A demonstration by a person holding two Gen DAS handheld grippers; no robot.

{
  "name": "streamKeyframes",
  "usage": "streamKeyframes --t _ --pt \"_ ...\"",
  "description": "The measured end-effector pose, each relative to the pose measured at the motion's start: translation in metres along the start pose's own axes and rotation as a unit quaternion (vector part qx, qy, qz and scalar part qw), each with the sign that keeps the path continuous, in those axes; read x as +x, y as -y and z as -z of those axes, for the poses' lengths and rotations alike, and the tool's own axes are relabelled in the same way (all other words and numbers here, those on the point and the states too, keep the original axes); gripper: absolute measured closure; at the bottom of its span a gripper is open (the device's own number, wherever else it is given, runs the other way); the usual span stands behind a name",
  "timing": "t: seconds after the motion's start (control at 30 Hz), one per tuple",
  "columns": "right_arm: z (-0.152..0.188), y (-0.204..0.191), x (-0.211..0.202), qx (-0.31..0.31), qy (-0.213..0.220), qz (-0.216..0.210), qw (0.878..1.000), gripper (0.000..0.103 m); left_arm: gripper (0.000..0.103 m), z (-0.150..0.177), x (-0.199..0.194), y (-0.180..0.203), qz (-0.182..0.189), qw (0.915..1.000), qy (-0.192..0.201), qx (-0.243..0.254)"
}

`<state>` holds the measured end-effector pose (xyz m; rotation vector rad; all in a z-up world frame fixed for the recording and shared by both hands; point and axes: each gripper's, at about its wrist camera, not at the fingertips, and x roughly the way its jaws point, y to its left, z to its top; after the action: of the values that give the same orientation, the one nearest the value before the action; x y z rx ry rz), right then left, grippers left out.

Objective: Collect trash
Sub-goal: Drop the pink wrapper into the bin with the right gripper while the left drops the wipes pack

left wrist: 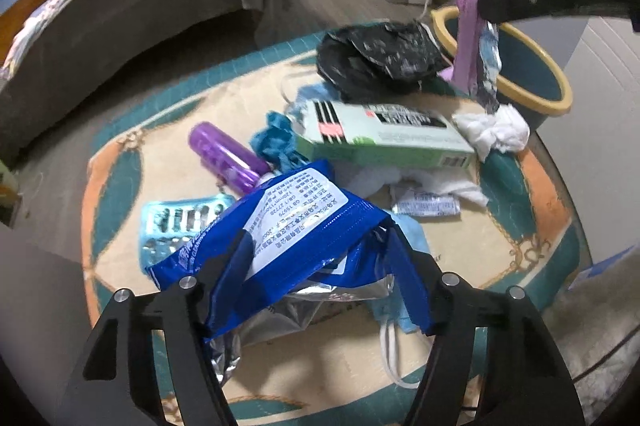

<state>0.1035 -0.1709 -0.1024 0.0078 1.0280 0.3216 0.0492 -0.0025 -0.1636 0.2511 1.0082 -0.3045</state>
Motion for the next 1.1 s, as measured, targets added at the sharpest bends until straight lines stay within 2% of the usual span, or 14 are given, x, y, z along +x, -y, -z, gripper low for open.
streamKeyframes --t 0.2,0.3,0.5,0.77,1.1 --pt "-0.006 0.006 -0.018 0.005 0.027 0.002 1.000 0.102 0.034 -0.017 -0.036 -0.011 -0.012 0.9981 0.057 -0.019" --pt "-0.009 0.014 -0.029 0.013 0.042 0.000 0.999 0.102 0.034 -0.028 -0.049 -0.013 -0.006 0.9960 0.082 -0.035" --pt "-0.015 0.053 -0.052 0.043 0.073 0.020 0.996 0.102 0.034 -0.051 -0.065 -0.008 0.004 0.9918 0.117 -0.051" --pt "-0.014 0.140 -0.070 0.110 0.095 0.054 0.988 0.102 0.034 -0.080 -0.064 0.029 0.014 0.9909 0.132 -0.024" --pt "0.000 0.214 -0.058 0.177 0.081 0.051 0.980 0.102 0.033 -0.132 -0.055 0.093 0.055 0.9868 0.150 0.026"
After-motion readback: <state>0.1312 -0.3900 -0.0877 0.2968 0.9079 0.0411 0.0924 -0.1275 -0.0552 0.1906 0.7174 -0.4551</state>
